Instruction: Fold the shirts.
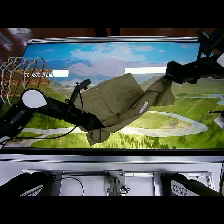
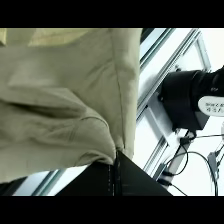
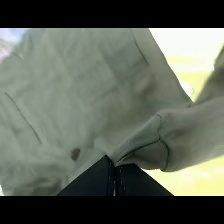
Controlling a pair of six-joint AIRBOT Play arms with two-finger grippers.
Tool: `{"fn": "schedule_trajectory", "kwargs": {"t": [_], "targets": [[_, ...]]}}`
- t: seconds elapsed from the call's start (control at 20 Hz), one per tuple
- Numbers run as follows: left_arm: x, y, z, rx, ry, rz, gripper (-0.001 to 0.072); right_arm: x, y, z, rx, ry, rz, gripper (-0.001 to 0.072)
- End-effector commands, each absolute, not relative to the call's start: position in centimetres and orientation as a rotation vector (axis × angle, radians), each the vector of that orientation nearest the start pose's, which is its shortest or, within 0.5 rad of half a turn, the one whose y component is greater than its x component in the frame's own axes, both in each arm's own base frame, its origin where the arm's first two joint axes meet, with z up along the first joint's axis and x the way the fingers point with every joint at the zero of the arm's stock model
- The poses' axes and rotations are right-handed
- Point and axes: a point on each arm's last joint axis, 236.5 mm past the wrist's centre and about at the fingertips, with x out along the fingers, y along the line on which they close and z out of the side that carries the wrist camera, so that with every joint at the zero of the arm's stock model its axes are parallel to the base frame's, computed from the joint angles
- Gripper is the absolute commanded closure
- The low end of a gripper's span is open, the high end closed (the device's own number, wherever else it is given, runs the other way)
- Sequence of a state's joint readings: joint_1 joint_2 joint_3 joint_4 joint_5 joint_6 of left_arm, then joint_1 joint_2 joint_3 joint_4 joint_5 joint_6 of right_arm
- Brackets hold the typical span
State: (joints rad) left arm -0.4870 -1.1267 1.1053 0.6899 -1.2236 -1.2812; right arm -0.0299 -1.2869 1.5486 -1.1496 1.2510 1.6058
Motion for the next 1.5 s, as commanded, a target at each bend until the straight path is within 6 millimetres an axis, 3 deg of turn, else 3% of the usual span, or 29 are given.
{"fn": "schedule_trajectory", "kwargs": {"t": [0.0, 0.15, 0.3, 0.4, 0.5, 0.65, 0.8, 0.95, 1.1, 1.2, 1.3, 1.45], "targets": [[25.8, -31.7, 16.9, -0.275, 1.037, -1.121, 0.0649, 45.8, 9.5, 22.5, 0.392, 0.771, 0.346, 0.0631], [29.6, -30.1, 26.1, -0.267, 0.775, -1.098, 0.0649, 47.5, 9.3, 31.1, 0.432, 0.522, 0.354, 0.0632], [31.5, -27.1, 35.5, -0.232, 0.506, -1.051, 0.0649, 46.7, 10.2, 40.0, 0.48, 0.293, 0.43, 0.0631], [31.5, -25.7, 40.0, -0.223, 0.384, -1.024, 0.0649, 45.7, 10.2, 43.0, 0.48, 0.232, 0.443, 0.0631], [30.5, -25.6, 41.8, -0.203, 0.34, -1.038, 0.0649, 45.2, 10.4, 43.7, 0.495, 0.231, 0.452, 0.0631], [28.3, -26.7, 39.8, -0.152, 0.435, -1.109, 0.0648, 45.1, 9.9, 41.6, 0.45, 0.304, 0.417, 0.0632], [25.5, -29.6, 36.5, -0.115, 0.582, -1.228, 0.0649, 45.5, 9.2, 37.9, 0.393, 0.427, 0.368, 0.0632], [22.3, -34.6, 31.2, -0.103, 0.751, -1.363, 0.0648, 45.6, 8.1, 32.1, 0.325, 0.63, 0.309, 0.0631], [19.4, -41.5, 24.9, -0.127, 0.862, -1.439, 0.0649, 45.5, 8.8, 27.7, 0.327, 0.794, 0.332, 0.0631], [18.4, -46.1, 21.0, -0.14, 0.893, -1.446, 0.0648, 45.7, 11.5, 27.5, 0.386, 0.81, 0.457, 0.0631], [17.3, -50.0, 17.7, -0.159, 0.935, -1.449, 0.0649, 45.6, 14.4, 28.7, 0.461, 0.79, 0.579, 0.0632], [16.8, -54.0, 13.8, -0.186, 0.943, -1.413, 0.0648, 45.0, 15.6, 28.3, 0.422, 0.809, 0.591, 0.0631]]}}
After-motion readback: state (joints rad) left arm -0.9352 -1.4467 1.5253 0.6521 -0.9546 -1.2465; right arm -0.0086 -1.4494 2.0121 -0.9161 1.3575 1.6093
